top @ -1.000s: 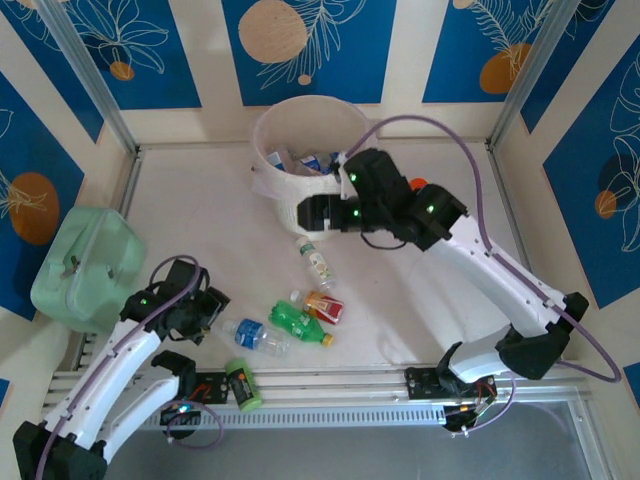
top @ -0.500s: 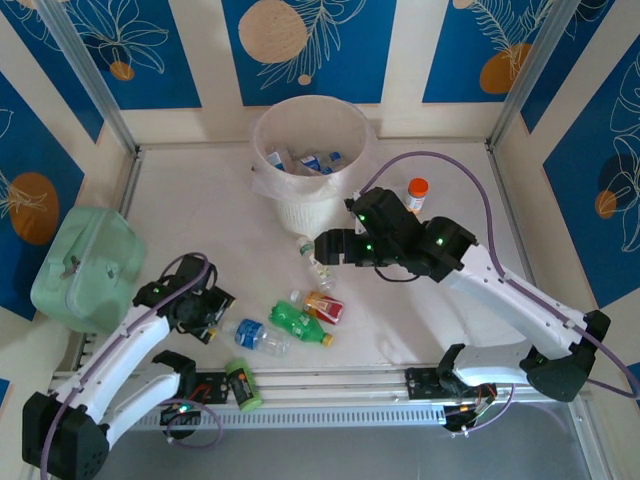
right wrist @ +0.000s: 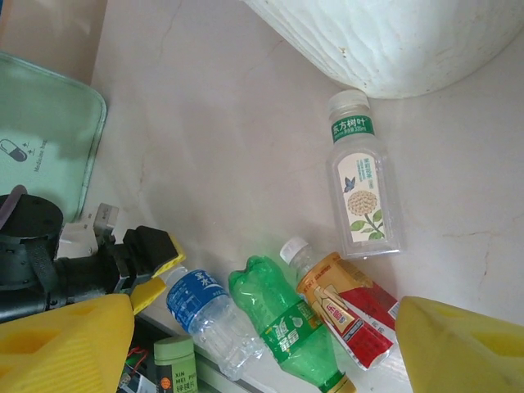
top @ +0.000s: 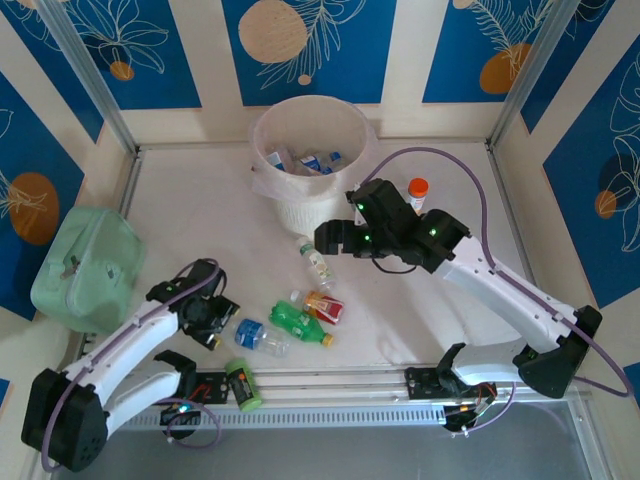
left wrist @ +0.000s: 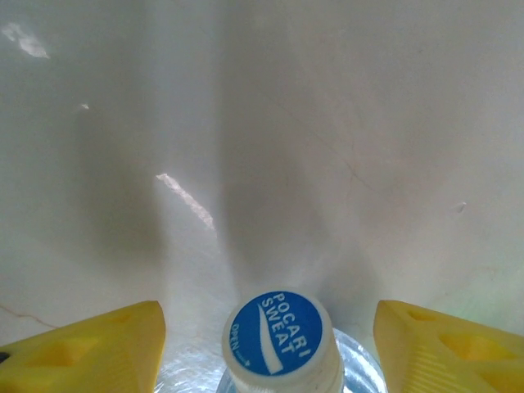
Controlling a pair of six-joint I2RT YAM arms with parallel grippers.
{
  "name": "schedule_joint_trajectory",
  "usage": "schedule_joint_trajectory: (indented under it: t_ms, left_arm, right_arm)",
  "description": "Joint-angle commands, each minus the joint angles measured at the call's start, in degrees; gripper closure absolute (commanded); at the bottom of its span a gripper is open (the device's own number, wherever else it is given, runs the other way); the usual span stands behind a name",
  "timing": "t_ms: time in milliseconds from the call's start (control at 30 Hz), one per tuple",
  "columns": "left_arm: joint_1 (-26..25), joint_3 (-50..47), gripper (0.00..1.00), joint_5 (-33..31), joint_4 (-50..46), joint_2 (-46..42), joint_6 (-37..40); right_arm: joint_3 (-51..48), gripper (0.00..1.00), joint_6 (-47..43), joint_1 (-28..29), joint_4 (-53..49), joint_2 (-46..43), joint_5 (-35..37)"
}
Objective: Put the plastic bottles in the bin
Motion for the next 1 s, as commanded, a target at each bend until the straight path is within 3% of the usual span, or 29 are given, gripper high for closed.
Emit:
schedule_joint_trajectory:
  t_ms: [0,267,667,967]
  left_arm:
    - [-0.73,0.45,0.39,0.83,3.03,1.89,-2.76]
    - [-1.03,0.41,0.59,1.53,7.78,5.11,-2.41]
    - [-0.93,5.52,0.77,1.74,9.53,2.06,1.21]
    - [-0.84,21.68,0.81,1.75,7.39,0.13,14.97]
  right_arm:
    - [-0.93,0.16,-0.16,-0.74,1.18,0.53,-1.98]
    - [-1.35,0.18,1.06,-0.67,-1.37,-0.99,-0.38]
    - [1.38,0.19,5.11,-0.14,-5.72,-6.58,2.06]
    - [3.88,0.17,5.02,-2.59,-5.42,-9.93,-2.75]
